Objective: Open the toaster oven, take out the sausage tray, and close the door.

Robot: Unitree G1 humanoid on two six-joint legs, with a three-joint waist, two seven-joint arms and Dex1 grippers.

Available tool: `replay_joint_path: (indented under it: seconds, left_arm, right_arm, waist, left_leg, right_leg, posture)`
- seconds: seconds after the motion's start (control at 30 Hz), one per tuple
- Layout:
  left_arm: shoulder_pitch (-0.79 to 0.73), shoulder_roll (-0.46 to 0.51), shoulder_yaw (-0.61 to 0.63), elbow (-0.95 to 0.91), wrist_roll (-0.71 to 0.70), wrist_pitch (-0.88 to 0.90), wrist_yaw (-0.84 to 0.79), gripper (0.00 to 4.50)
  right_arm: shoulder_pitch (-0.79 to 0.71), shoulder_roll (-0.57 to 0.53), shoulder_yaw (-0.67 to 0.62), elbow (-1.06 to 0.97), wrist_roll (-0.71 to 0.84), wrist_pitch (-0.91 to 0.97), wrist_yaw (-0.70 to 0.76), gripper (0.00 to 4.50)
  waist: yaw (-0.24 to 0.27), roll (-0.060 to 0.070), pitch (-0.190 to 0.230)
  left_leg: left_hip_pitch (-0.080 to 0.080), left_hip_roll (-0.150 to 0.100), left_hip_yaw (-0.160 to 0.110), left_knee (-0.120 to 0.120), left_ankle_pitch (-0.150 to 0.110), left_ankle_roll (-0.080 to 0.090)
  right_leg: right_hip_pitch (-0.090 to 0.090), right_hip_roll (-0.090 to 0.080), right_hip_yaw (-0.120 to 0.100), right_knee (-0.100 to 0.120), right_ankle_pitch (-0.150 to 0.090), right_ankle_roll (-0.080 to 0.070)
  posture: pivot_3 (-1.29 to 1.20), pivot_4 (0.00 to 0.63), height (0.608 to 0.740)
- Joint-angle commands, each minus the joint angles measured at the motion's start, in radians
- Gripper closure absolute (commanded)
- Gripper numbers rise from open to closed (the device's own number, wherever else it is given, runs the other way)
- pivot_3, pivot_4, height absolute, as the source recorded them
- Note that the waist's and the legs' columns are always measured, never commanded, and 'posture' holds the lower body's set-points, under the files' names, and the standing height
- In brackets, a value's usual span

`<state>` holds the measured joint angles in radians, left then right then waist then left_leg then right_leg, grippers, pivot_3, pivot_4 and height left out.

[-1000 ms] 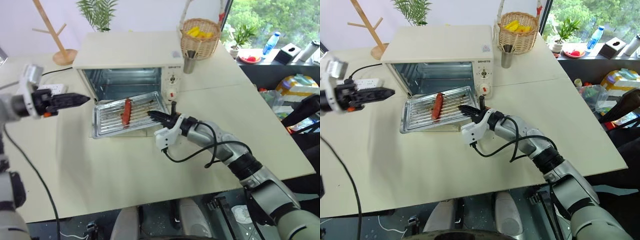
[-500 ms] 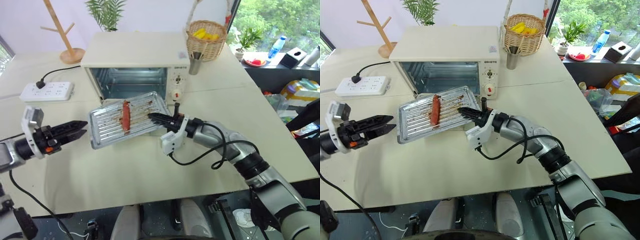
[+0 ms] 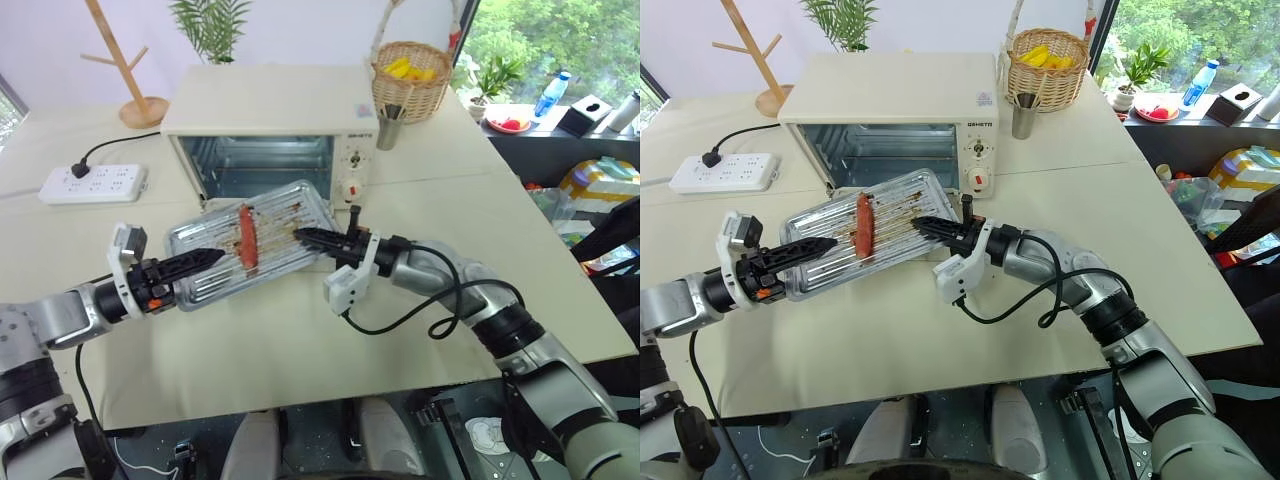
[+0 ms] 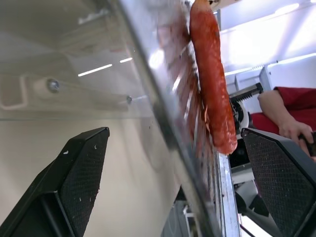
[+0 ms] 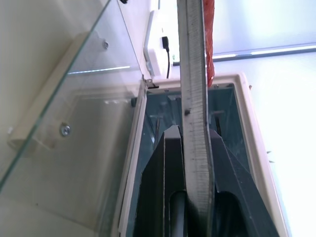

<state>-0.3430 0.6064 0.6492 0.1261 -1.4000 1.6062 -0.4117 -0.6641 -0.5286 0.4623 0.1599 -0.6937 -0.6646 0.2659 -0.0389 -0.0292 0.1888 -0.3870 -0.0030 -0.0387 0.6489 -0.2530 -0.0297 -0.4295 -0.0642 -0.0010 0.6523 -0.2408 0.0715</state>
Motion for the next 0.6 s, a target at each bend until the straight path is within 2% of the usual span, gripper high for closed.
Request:
replay_joint_path:
  seconds: [0.03, 0.13, 0.23, 0.43, 0.53, 0.6]
  left_arm:
    - [-0.013, -0.001, 0.006, 0.016, -0.085, -0.007, 0.061, 1.72]
    - [-0.005, 0.009, -0.005, 0.024, -0.137, -0.022, 0.098, 3.22]
    - [0.01, 0.027, -0.024, 0.039, -0.201, -0.046, 0.141, 4.48]
    - [0.068, 0.044, -0.081, 0.049, -0.372, -0.142, 0.253, 4.48]
    - [0.112, 0.055, -0.118, 0.029, -0.469, -0.207, 0.307, 4.5]
    - [0.154, 0.056, -0.139, 0.006, -0.537, -0.261, 0.348, 4.5]
  right_arm:
    - [-0.003, 0.004, -0.035, -0.061, 0.023, -0.005, 0.001, 4.5]
    - [0.004, 0.003, -0.037, -0.067, 0.019, -0.002, 0.003, 4.5]
    - [0.012, 0.001, -0.04, -0.072, 0.015, -0.001, 0.005, 4.5]
    - [0.037, -0.013, -0.053, -0.089, 0.03, -0.006, 0.02, 4.5]
    - [0.045, -0.019, -0.062, -0.096, 0.041, -0.004, 0.027, 3.33]
    - [0.053, -0.027, -0.067, -0.107, 0.039, 0.004, 0.038, 2.31]
  waist:
    - [0.0, 0.0, 0.0]
    - [0.001, 0.0, 0.0]
    - [0.001, 0.0, 0.0]
    - [0.002, 0.0, 0.0]
    - [0.004, 0.0, 0.0]
    - [0.003, 0.0, 0.0]
  left_leg:
    - [0.0, 0.0, 0.0, 0.0, 0.0, 0.0]
    - [0.0, 0.0, 0.0, 0.0, 0.0, 0.0]
    - [0.0, -0.001, 0.0, 0.0, 0.0, 0.0]
    - [0.0, 0.0, 0.0, 0.0, 0.0, 0.0]
    - [0.0, 0.0, 0.0, 0.0, 0.0, 0.0]
    - [0.0, 0.0, 0.0, 0.0, 0.0, 0.0]
  right_leg:
    - [0.0, 0.0, 0.0, 0.0, 0.0, 0.0]
    - [0.0, 0.0, 0.0, 0.0, 0.0, 0.0]
    - [0.0, 0.0, 0.0, 0.0, 0.0, 0.0]
    - [0.0, 0.0, 0.001, 0.0, 0.0, 0.0]
    - [0.001, 0.0, 0.001, -0.001, 0.0, 0.0]
    - [0.001, -0.001, 0.001, -0.001, 0.0, 0.0]
  posture:
    - [0.0, 0.15, 0.74]
    - [0.0, 0.15, 0.74]
    - [0.0, 0.15, 0.74]
    - [0.0, 0.15, 0.74]
    - [0.0, 0.15, 0.74]
    - [0.0, 0.15, 0.74]
